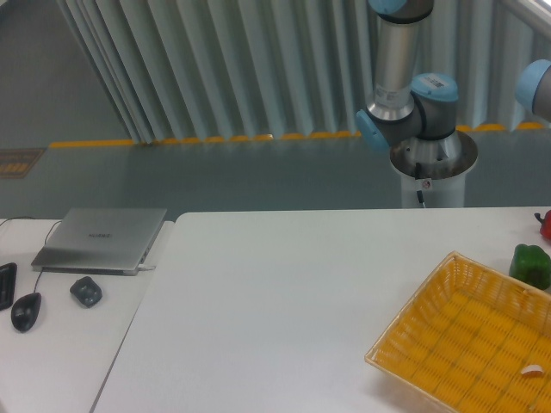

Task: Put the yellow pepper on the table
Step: 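Move the gripper in over the yellow woven basket corner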

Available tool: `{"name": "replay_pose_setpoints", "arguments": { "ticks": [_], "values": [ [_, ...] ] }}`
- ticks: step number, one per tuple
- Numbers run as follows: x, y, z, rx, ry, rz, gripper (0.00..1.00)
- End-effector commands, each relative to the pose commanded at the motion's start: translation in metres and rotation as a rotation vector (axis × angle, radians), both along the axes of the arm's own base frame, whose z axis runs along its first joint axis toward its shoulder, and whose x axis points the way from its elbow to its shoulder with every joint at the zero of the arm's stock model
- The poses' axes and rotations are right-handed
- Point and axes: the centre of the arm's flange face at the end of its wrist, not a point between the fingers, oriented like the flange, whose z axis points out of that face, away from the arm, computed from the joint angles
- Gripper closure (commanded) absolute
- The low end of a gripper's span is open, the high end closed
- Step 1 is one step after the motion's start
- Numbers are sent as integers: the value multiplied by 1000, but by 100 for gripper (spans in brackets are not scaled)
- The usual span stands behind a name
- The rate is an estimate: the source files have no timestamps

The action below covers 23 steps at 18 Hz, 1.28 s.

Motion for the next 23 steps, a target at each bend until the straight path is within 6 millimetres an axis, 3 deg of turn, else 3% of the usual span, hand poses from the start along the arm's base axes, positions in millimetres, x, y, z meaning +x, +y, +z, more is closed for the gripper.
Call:
{"name": "replay_pose_setpoints", "arguments": {
  "ticks": [7,12,15,18,23],
  "values": [
    [7,7,1,-1,4,-15,0],
    [0,13,5,17,17,151,0],
    [12,46,17,81,122,221,0],
    [14,61,18,85,166,217,0],
    [14,95,2,124,208,173,0]
  ]
}}
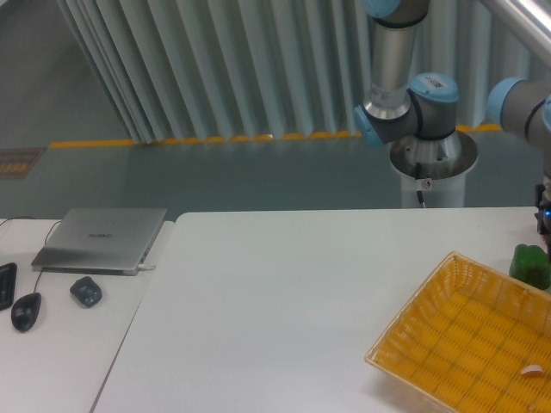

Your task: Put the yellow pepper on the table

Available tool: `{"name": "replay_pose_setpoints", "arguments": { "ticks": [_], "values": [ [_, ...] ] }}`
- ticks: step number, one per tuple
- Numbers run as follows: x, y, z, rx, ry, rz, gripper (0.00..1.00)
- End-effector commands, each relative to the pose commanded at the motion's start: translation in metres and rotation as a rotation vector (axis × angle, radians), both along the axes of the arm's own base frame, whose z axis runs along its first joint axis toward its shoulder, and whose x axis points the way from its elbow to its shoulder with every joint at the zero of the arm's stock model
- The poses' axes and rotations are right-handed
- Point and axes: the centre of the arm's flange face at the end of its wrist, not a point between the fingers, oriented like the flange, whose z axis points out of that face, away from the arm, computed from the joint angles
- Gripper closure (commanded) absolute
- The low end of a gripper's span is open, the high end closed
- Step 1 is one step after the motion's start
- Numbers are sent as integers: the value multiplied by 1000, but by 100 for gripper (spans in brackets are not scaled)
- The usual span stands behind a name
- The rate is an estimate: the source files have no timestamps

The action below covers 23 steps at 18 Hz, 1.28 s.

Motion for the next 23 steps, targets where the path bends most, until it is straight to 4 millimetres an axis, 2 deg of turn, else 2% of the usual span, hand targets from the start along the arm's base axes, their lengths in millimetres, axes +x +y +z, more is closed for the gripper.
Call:
{"name": "replay_pose_setpoints", "arguments": {
  "ticks": [3,8,14,16,21,23],
  "values": [
    [-8,20,-1,26,45,-25,0],
    [-25,39,-6,58,89,-32,0],
    [-52,66,-25,67,121,-12,0],
    [-55,82,-34,62,124,-5,0],
    [-70,94,-54,52,113,-5,0],
    [-70,98,-60,48,109,-9,0]
  ]
}}
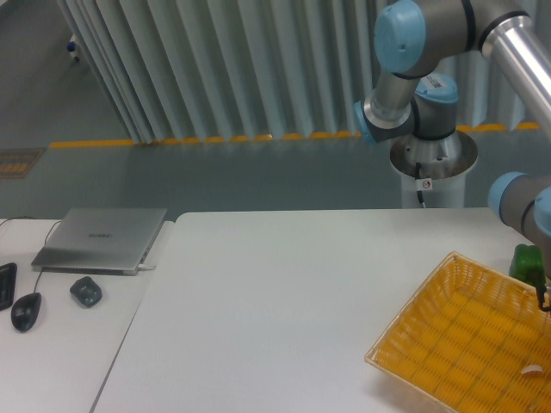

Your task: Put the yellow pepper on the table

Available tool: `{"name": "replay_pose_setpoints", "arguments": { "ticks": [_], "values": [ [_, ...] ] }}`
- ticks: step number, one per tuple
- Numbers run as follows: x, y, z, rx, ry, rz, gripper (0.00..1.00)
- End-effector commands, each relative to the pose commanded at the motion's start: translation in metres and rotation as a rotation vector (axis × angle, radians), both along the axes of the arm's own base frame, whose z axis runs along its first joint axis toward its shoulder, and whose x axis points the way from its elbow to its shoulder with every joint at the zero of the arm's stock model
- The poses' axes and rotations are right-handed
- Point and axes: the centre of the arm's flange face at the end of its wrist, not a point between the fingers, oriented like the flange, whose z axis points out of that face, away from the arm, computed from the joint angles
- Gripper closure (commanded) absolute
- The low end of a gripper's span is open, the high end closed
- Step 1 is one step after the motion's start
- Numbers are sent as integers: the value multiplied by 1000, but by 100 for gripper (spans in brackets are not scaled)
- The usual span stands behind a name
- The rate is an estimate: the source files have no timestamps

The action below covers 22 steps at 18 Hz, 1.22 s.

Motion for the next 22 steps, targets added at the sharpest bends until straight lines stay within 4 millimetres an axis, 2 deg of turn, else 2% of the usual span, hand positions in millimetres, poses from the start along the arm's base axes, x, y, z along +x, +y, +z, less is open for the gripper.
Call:
{"name": "replay_pose_setpoints", "arguments": {
  "ticks": [6,11,16,22],
  "values": [
    [7,0,-7,-16,-15,-3,0],
    [12,1,-4,-16,-13,-6,0],
    [20,4,9,8,-6,19,0],
    [27,5,7,10,-18,39,0]
  ]
}}
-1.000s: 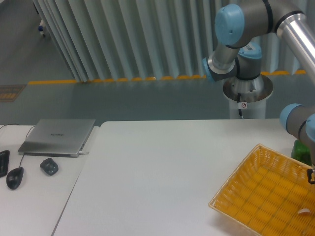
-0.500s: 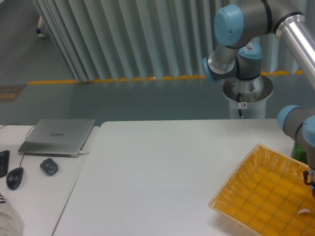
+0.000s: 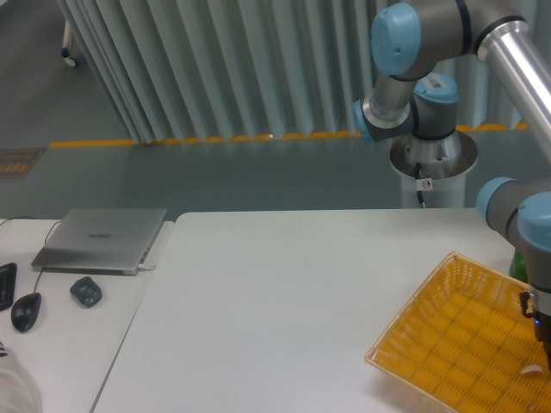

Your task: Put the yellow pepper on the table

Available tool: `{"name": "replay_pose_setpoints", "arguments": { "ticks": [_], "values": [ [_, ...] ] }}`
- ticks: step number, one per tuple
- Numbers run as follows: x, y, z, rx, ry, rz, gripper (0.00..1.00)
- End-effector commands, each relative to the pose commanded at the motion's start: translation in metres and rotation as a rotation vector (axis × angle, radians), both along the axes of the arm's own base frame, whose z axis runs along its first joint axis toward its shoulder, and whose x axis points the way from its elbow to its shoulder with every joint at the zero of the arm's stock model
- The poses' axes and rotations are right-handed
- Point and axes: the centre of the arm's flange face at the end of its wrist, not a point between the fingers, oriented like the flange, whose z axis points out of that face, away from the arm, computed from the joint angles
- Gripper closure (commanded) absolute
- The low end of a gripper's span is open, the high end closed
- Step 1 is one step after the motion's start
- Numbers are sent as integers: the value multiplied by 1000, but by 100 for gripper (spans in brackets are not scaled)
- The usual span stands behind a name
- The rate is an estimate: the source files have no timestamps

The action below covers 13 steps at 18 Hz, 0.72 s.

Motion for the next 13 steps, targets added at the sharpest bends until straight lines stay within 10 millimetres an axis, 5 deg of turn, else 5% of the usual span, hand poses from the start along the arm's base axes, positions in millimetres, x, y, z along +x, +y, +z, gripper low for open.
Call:
{"name": "replay_pose_setpoints", "arguments": {
  "ticks": [8,13],
  "values": [
    [-6,5,17,-25,-54,31,0],
    [-7,6,8,-53,-88,32,0]
  ]
}}
